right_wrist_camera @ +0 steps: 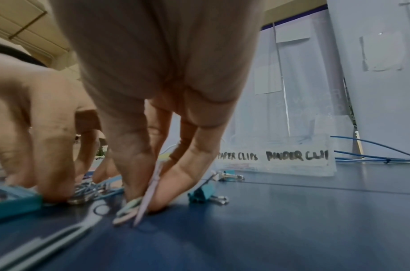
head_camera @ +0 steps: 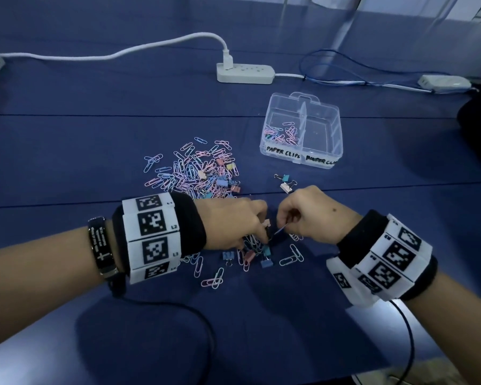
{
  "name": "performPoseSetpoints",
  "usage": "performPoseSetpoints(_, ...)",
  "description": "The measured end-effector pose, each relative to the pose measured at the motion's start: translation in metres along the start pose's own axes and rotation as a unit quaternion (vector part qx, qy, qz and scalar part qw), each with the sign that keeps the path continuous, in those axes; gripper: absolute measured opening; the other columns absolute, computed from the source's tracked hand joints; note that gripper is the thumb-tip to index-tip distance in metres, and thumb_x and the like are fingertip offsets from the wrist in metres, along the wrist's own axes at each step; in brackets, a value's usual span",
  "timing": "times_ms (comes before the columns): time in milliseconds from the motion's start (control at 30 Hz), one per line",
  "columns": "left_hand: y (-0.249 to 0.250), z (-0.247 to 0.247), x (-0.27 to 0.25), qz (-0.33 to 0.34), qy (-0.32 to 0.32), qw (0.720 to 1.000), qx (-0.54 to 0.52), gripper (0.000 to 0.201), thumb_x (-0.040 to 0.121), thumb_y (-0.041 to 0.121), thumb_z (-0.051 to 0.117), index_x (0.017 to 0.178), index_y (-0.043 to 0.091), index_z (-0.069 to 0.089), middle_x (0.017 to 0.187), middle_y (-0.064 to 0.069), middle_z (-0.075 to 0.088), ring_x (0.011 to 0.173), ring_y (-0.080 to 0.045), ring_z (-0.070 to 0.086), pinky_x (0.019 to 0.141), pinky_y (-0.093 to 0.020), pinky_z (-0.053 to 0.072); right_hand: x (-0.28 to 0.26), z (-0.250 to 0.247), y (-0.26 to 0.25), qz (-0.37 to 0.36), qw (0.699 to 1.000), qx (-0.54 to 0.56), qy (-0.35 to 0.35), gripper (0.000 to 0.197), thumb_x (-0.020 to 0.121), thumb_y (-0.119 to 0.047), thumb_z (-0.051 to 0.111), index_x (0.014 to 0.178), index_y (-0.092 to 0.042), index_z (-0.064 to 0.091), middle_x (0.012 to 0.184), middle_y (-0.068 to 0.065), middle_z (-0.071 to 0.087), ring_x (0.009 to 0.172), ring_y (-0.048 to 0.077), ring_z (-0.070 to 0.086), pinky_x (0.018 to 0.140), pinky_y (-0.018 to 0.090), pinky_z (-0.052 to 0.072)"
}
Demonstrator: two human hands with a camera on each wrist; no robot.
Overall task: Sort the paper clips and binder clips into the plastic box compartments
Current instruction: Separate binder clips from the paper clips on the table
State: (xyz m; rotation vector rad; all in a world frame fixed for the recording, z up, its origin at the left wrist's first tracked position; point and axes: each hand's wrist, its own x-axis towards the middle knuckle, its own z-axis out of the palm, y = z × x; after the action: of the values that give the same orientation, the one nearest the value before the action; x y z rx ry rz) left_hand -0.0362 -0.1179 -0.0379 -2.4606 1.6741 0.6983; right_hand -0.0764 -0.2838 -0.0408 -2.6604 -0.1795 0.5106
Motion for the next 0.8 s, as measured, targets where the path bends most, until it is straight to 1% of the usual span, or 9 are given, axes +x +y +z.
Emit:
performPoseSetpoints(100, 0.0, 0.003, -0.002, -0.002, 0.023, 0.999, -0.023, 0.034, 0.091, 0.018, 0.052, 0.123, 0.03, 0.057, 0.129, -0.001, 0.038, 0.112, -0.02, 0.05, 0.095, -0.028, 0.039, 0.0, 0.0, 0.002, 0.006, 1.0, 0.002, 0.008, 0.015, 0.074, 0.004, 0.06, 0.077, -0.006, 0.071, 0.067, 0.002, 0.06, 0.054, 0.005, 0.051, 0.053, 0.006, 0.04)
performPoseSetpoints(233, -0.004, 0.004, -0.005, -0.034, 0.042, 0.997, -0.061, 0.024, 0.091, 0.022, 0.054, 0.112, 0.024, 0.064, 0.123, -0.001, 0.043, 0.104, -0.016, 0.052, 0.084, -0.021, 0.038, 0.0, -0.006, 0.008, 0.019, 0.999, 0.042, 0.021, 0.017, 0.072, 0.002, 0.067, 0.069, -0.014, 0.071, 0.059, -0.004, 0.06, 0.051, 0.002, 0.055, 0.053, 0.008, 0.043)
performPoseSetpoints(300, -0.006, 0.005, -0.004, -0.046, 0.056, 0.995, -0.066, 0.024, 0.091, 0.018, 0.051, 0.111, 0.022, 0.064, 0.119, -0.002, 0.049, 0.103, -0.017, 0.054, 0.083, -0.023, 0.04, 0.002, -0.012, 0.012, 0.027, 0.994, 0.096, 0.047, 0.022, 0.069, 0.002, 0.071, 0.063, -0.019, 0.068, 0.061, 0.003, 0.064, 0.053, 0.003, 0.054, 0.054, 0.011, 0.045)
performPoseSetpoints(400, -0.009, 0.005, -0.001, -0.054, 0.075, 0.993, -0.073, 0.028, 0.088, 0.009, 0.047, 0.107, 0.018, 0.065, 0.113, -0.002, 0.058, 0.101, -0.017, 0.056, 0.082, -0.022, 0.042, 0.004, -0.027, 0.012, 0.026, 0.973, 0.215, 0.084, 0.021, 0.068, 0.006, 0.072, 0.062, -0.013, 0.068, 0.064, 0.012, 0.065, 0.053, 0.008, 0.058, 0.056, 0.014, 0.049)
performPoseSetpoints(433, -0.01, 0.005, -0.001, -0.056, 0.078, 0.993, -0.074, 0.028, 0.087, 0.006, 0.047, 0.104, 0.017, 0.066, 0.112, -0.002, 0.059, 0.101, -0.017, 0.057, 0.083, -0.023, 0.045, 0.006, -0.034, 0.011, 0.02, 0.965, 0.24, 0.101, 0.02, 0.068, 0.008, 0.071, 0.063, -0.011, 0.067, 0.063, 0.012, 0.066, 0.051, 0.007, 0.058, 0.057, 0.014, 0.05)
performPoseSetpoints(500, -0.011, 0.005, -0.002, -0.061, 0.076, 0.993, -0.072, 0.029, 0.084, 0.002, 0.046, 0.101, 0.015, 0.066, 0.11, -0.003, 0.061, 0.101, -0.018, 0.057, 0.087, -0.029, 0.047, 0.011, -0.05, 0.009, 0.009, 0.949, 0.279, 0.149, 0.022, 0.069, 0.011, 0.069, 0.063, -0.009, 0.066, 0.052, 0.0, 0.066, 0.045, 0.002, 0.057, 0.056, 0.011, 0.05)
performPoseSetpoints(600, -0.009, 0.004, -0.002, -0.068, 0.072, 0.993, -0.067, 0.027, 0.083, 0.0, 0.046, 0.099, 0.012, 0.064, 0.106, -0.004, 0.064, 0.098, -0.021, 0.058, 0.082, -0.028, 0.046, 0.035, -0.076, 0.009, -0.002, 0.915, 0.318, 0.249, 0.027, 0.069, 0.014, 0.066, 0.061, -0.011, 0.062, 0.04, -0.011, 0.061, 0.039, -0.001, 0.056, 0.051, 0.011, 0.051)
performPoseSetpoints(700, -0.008, 0.003, -0.002, -0.08, 0.075, 0.991, -0.082, 0.024, 0.084, 0.001, 0.047, 0.097, 0.011, 0.064, 0.101, -0.006, 0.065, 0.094, -0.021, 0.058, 0.074, -0.026, 0.043, 0.071, -0.092, 0.013, 0.015, 0.885, 0.307, 0.348, 0.03, 0.067, 0.01, 0.068, 0.057, -0.018, 0.062, 0.04, -0.009, 0.059, 0.042, 0.004, 0.056, 0.056, 0.02, 0.055)
performPoseSetpoints(800, -0.01, -0.001, -0.001, -0.094, 0.086, 0.985, -0.119, 0.021, 0.083, 0.002, 0.052, 0.094, 0.011, 0.068, 0.093, -0.003, 0.067, 0.086, -0.017, 0.06, 0.074, -0.025, 0.046, 0.102, -0.089, 0.023, 0.067, 0.887, 0.302, 0.343, 0.026, 0.07, 0.009, 0.066, 0.059, -0.014, 0.062, 0.058, -0.001, 0.06, 0.051, 0.011, 0.057, 0.064, 0.026, 0.057)
